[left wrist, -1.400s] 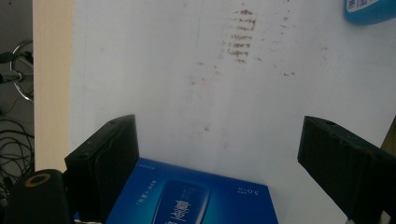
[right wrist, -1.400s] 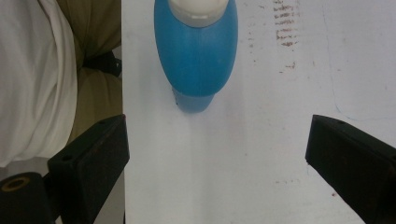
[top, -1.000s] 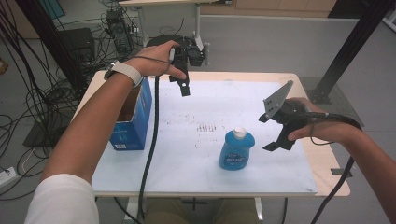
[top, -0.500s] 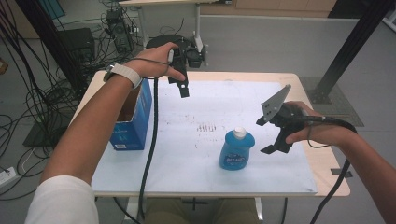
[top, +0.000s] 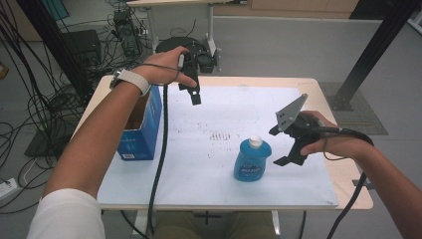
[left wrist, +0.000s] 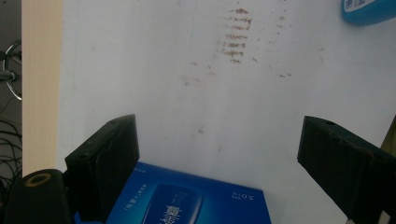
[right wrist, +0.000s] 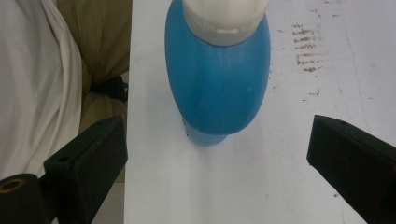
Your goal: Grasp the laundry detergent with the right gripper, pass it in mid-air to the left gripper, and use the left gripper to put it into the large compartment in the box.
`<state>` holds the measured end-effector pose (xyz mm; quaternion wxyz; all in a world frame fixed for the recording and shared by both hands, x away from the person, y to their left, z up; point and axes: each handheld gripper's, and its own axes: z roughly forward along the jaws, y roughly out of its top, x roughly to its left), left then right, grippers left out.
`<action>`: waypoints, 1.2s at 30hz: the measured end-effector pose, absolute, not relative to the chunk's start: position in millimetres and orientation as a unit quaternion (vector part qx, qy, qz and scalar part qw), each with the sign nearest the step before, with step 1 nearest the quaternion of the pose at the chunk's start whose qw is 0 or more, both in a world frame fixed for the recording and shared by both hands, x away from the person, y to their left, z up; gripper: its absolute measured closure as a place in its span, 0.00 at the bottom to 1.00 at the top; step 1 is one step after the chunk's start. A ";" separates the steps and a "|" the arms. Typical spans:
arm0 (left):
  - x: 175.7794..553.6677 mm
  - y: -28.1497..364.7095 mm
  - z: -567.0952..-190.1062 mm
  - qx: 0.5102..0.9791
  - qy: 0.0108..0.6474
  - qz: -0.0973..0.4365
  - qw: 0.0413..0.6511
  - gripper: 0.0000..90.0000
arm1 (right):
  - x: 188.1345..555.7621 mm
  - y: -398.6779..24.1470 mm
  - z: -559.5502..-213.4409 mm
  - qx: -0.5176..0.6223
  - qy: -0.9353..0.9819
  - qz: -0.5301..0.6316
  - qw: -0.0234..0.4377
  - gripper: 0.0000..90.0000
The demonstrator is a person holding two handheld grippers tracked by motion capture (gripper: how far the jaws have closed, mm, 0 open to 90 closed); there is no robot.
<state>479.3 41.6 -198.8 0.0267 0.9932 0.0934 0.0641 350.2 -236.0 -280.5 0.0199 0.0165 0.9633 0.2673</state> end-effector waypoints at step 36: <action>474.9 38.7 -208.4 0.993 0.095 0.058 0.027 0.15 | 353.9 -239.1 -326.0 0.020 0.946 0.324 0.016 0.04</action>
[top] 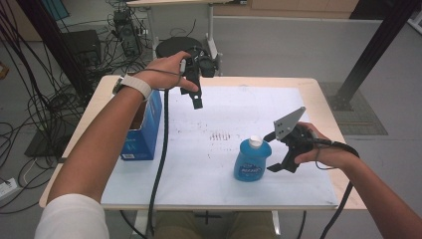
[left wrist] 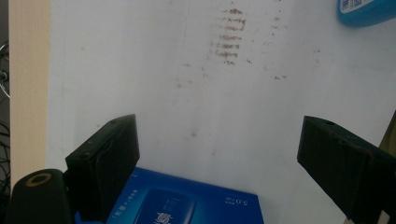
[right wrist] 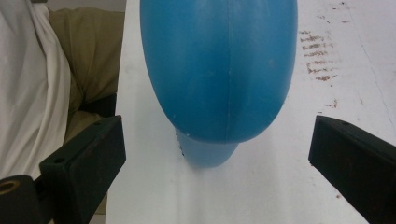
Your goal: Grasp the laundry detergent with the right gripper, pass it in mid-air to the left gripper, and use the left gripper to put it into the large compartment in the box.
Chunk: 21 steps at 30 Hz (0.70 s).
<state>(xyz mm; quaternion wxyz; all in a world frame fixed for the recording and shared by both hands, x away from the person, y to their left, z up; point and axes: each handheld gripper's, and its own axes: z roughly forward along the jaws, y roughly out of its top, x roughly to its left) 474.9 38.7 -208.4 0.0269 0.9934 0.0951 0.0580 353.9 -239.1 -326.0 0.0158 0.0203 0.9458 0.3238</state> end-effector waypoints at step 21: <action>475.1 40.6 -212.3 0.993 0.098 0.056 0.028 0.15 | 355.8 -233.1 -341.9 0.018 0.935 0.354 0.010 0.04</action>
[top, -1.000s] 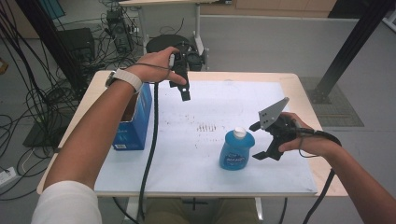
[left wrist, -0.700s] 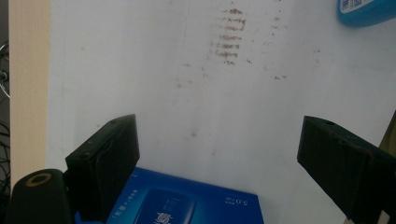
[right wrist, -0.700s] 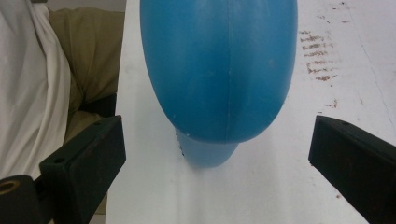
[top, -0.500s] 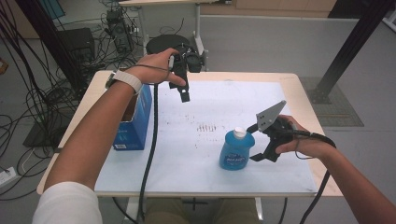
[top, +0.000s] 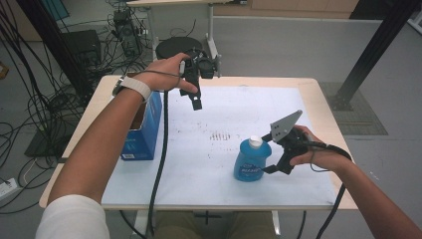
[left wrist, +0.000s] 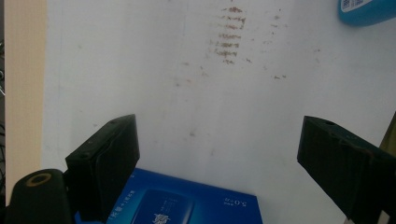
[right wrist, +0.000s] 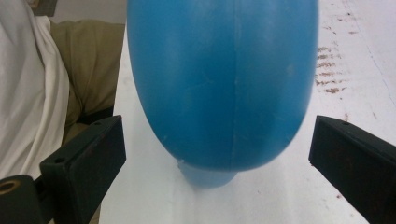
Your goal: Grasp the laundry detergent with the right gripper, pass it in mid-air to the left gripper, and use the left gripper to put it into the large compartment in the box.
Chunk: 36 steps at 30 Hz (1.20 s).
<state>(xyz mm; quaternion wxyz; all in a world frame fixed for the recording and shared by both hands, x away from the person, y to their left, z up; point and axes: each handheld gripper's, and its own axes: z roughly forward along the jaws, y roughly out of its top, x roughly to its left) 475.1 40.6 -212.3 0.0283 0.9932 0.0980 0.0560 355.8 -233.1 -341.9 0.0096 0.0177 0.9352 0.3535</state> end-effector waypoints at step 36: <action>474.5 39.3 -215.5 0.993 0.103 0.052 0.027 0.15 | 357.0 -232.5 -350.1 0.026 0.929 0.370 0.007 0.05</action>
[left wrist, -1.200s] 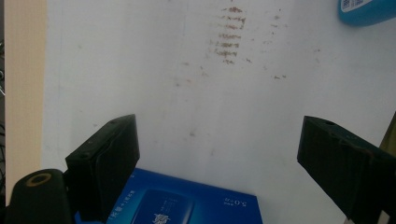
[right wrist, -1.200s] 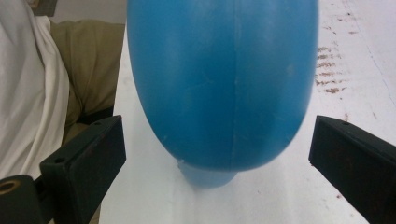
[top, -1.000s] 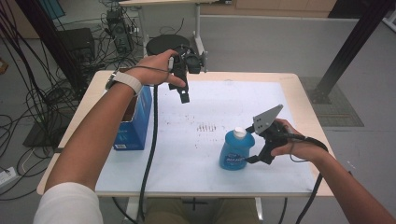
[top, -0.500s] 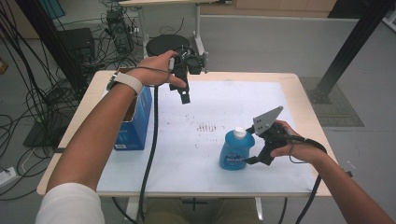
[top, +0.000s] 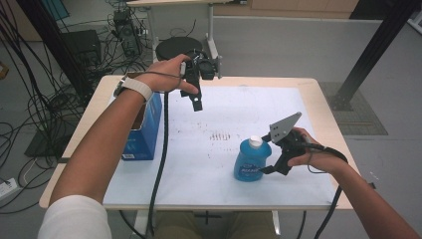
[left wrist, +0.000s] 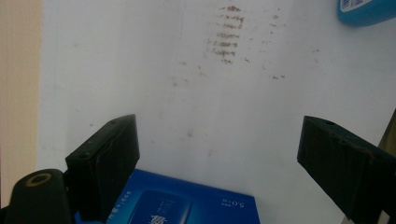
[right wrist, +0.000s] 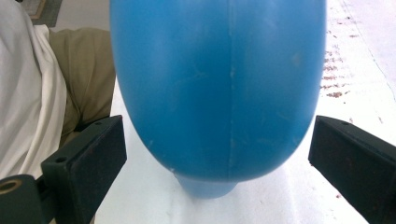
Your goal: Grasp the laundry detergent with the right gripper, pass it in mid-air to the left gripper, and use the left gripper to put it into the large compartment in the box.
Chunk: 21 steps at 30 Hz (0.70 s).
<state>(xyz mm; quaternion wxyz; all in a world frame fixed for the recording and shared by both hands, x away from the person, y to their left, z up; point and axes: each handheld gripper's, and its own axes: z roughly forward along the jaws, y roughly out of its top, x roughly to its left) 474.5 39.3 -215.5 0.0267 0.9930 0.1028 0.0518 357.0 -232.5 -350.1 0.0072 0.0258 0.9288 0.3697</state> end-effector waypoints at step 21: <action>474.2 40.7 -215.1 0.993 0.100 0.054 0.026 0.14 | 356.7 -234.0 -347.4 0.029 0.928 0.371 0.008 0.05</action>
